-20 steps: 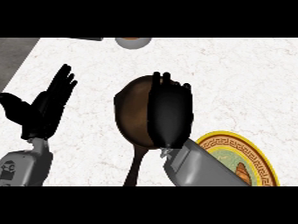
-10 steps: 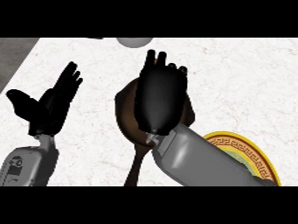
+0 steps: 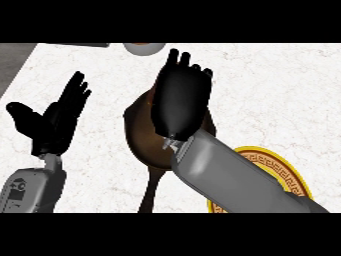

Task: Pick the sweet potato from the plate and place it in the pan

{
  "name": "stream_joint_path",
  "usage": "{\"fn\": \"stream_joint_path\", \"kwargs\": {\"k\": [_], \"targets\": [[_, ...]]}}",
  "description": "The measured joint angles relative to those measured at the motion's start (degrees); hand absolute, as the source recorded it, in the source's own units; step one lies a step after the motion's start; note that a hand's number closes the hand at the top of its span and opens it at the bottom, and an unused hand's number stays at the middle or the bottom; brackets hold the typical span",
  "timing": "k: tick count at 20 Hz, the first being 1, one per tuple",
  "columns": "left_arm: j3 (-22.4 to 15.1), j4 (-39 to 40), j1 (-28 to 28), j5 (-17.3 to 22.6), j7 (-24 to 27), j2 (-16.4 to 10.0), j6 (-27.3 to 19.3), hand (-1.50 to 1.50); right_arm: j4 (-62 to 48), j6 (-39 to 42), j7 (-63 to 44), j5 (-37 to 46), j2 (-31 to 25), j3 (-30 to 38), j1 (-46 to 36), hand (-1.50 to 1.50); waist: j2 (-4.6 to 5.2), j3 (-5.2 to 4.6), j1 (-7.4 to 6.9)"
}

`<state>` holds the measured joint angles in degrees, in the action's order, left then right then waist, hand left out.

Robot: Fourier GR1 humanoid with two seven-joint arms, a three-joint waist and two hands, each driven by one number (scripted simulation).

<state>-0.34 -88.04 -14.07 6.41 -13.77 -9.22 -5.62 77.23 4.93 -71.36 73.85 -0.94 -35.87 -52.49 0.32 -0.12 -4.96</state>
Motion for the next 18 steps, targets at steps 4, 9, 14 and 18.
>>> {"fn": "stream_joint_path", "kwargs": {"k": [4, 9, 14, 18], "targets": [[1.0, -0.8, 1.3, 0.3, 0.3, -0.8, 0.2, 0.00, -2.6, -3.2, 0.9, -1.2, 0.1, 0.4, 0.6, 1.50, -0.02, 0.06, 1.19], [1.9, -0.6, 1.4, 0.7, 0.8, -1.0, 0.4, 0.00, -7.3, -9.6, 3.9, -3.0, 0.2, -0.4, 3.8, 1.50, 0.17, 0.11, 1.99], [2.8, -1.0, 1.4, 1.3, 0.3, -1.8, 1.1, 0.00, -15.0, -17.5, 6.7, -4.3, 0.3, -0.7, 6.1, 1.50, 0.28, 0.13, 2.11], [2.6, -1.3, 1.8, 1.3, 0.3, -1.5, 1.1, 0.00, -18.8, -21.2, 7.0, -7.3, 0.3, 2.0, 8.6, -1.50, 0.38, 0.17, 2.06]]}}
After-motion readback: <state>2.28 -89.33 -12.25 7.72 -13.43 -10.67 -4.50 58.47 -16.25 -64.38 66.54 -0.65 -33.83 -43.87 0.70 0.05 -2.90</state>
